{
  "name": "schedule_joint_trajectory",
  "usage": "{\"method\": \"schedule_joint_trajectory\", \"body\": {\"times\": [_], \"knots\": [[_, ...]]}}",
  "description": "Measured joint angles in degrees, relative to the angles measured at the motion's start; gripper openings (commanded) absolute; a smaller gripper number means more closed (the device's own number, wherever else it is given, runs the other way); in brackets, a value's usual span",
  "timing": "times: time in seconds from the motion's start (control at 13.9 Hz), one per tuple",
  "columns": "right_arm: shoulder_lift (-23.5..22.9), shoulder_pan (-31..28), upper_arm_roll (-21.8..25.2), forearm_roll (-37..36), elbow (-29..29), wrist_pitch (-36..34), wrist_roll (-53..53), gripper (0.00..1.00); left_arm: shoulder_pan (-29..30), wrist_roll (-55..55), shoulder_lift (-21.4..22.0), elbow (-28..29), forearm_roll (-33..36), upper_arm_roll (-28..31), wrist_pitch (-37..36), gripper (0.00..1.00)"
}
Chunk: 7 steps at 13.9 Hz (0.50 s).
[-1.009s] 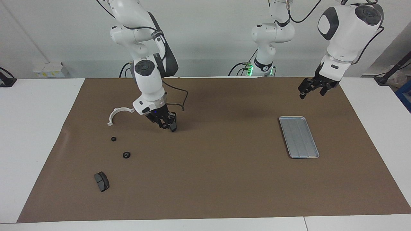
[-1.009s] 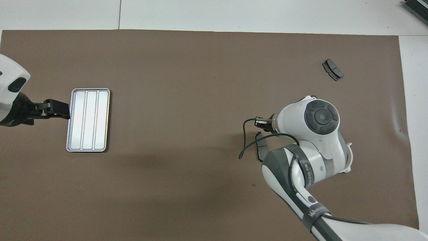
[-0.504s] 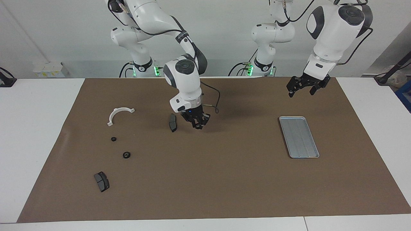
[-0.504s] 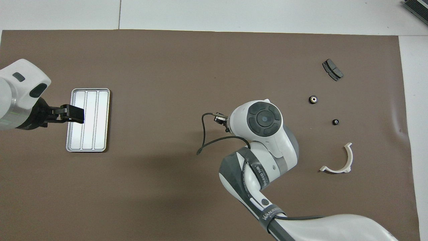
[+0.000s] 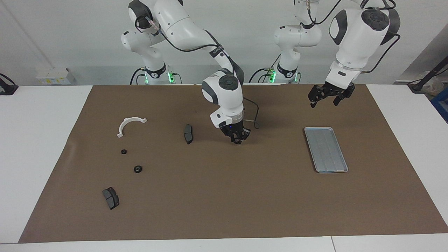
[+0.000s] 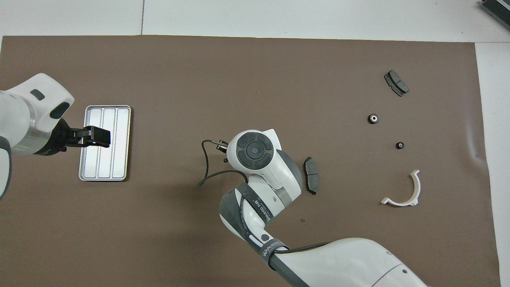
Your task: Pick bearing gear from pile to tray
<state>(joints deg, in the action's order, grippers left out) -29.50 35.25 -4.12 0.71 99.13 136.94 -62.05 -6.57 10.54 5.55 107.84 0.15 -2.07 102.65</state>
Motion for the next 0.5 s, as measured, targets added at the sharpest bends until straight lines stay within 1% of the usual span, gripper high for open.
{"method": "schedule_joint_trajectory", "body": {"times": [0.07,0.14,0.22,0.5], "knots": [[-0.28,0.20,0.01,-0.02,0.00,0.00,0.00,0.60,0.00,-0.02,0.12,0.43,0.00,0.00,0.23,1.00],[-0.44,0.29,0.03,-0.05,0.01,-0.03,0.00,0.91,0.00,-0.03,0.29,0.79,0.00,0.01,0.36,1.00],[-0.45,0.29,0.09,-0.06,0.00,-0.11,0.00,1.00,0.00,-0.03,0.45,1.02,0.00,0.01,0.39,1.00],[0.45,-0.95,0.73,-0.32,-0.29,-0.99,0.75,1.00,0.00,-0.03,1.00,1.66,0.00,0.01,0.41,1.00]]}}
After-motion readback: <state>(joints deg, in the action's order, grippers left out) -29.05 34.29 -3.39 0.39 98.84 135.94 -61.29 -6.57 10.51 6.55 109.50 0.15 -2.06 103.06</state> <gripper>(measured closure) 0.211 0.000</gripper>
